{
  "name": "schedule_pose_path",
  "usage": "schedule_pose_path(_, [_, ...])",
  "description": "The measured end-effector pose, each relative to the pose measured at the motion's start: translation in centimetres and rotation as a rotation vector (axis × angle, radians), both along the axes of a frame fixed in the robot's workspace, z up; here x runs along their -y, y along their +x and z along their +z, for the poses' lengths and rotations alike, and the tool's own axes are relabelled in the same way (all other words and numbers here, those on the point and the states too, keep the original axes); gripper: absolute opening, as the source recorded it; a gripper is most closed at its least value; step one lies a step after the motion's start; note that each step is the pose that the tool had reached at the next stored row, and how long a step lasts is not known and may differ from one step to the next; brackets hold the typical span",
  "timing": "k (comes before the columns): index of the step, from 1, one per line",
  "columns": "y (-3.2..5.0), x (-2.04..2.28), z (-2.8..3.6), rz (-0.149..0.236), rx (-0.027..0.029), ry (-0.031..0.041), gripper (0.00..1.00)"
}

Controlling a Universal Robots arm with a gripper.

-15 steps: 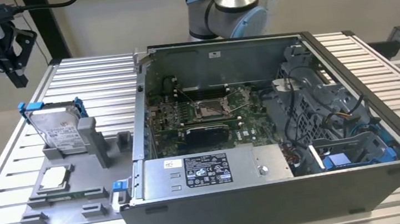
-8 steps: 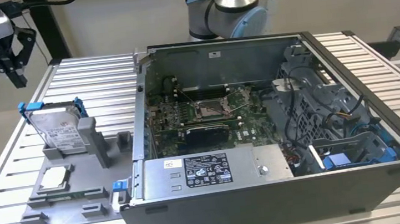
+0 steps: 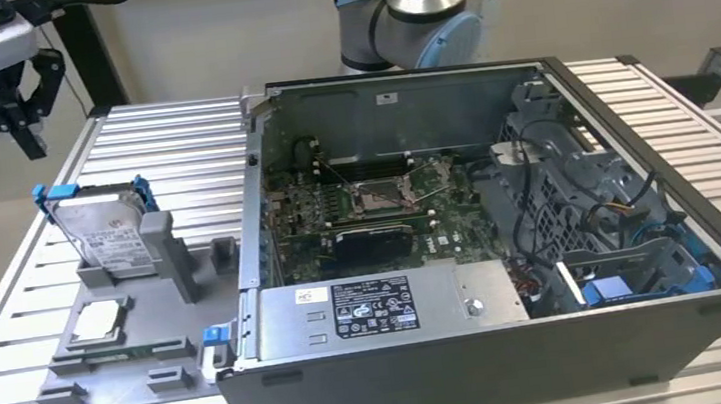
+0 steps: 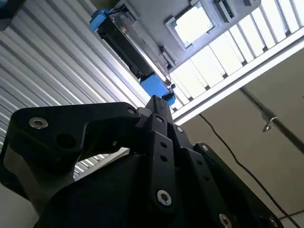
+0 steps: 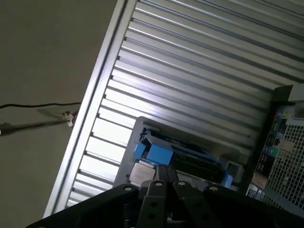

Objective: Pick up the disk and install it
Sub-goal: 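Pick up the disk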

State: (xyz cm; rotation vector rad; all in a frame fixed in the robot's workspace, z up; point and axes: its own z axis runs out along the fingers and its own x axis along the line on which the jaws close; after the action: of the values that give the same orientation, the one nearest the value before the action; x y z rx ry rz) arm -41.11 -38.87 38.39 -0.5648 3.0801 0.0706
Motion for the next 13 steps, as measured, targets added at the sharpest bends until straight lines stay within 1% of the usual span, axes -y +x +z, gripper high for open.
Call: schedule_pose_path(13, [0.00, 0.00, 0.00, 0.237, 0.0001, -0.0060, 0.00])
